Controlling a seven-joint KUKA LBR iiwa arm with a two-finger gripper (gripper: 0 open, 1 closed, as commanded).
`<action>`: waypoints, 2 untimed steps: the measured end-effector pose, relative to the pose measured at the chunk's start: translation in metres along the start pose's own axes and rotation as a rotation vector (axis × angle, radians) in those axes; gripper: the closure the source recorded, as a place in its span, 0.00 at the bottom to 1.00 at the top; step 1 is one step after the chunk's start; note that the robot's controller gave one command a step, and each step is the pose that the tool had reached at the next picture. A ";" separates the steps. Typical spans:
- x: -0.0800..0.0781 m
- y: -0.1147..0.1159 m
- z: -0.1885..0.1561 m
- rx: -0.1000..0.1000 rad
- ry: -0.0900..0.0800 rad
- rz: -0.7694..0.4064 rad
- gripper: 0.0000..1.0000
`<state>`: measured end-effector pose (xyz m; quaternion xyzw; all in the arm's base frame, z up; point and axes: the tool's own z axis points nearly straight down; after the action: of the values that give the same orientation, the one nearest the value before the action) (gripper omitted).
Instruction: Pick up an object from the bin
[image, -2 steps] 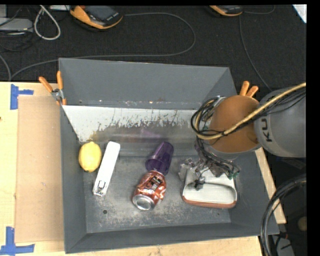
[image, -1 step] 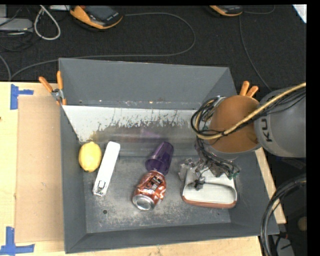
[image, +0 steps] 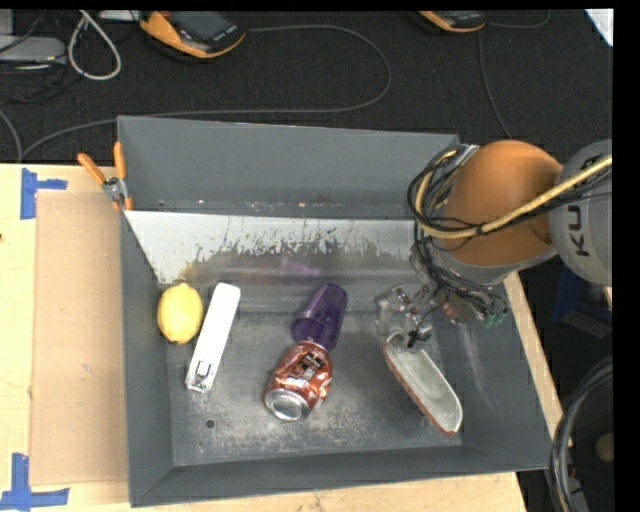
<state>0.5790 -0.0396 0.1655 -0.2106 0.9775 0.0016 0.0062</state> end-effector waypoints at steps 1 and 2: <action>0.006 -0.004 0.045 -0.001 0.001 0.006 1.00; 0.044 0.003 0.021 0.000 -0.003 0.356 1.00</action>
Offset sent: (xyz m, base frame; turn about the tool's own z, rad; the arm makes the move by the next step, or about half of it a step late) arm -0.0460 -0.0167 -0.0137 0.3604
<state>0.5376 -0.0546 0.1436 -0.0342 0.9994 0.0032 0.0073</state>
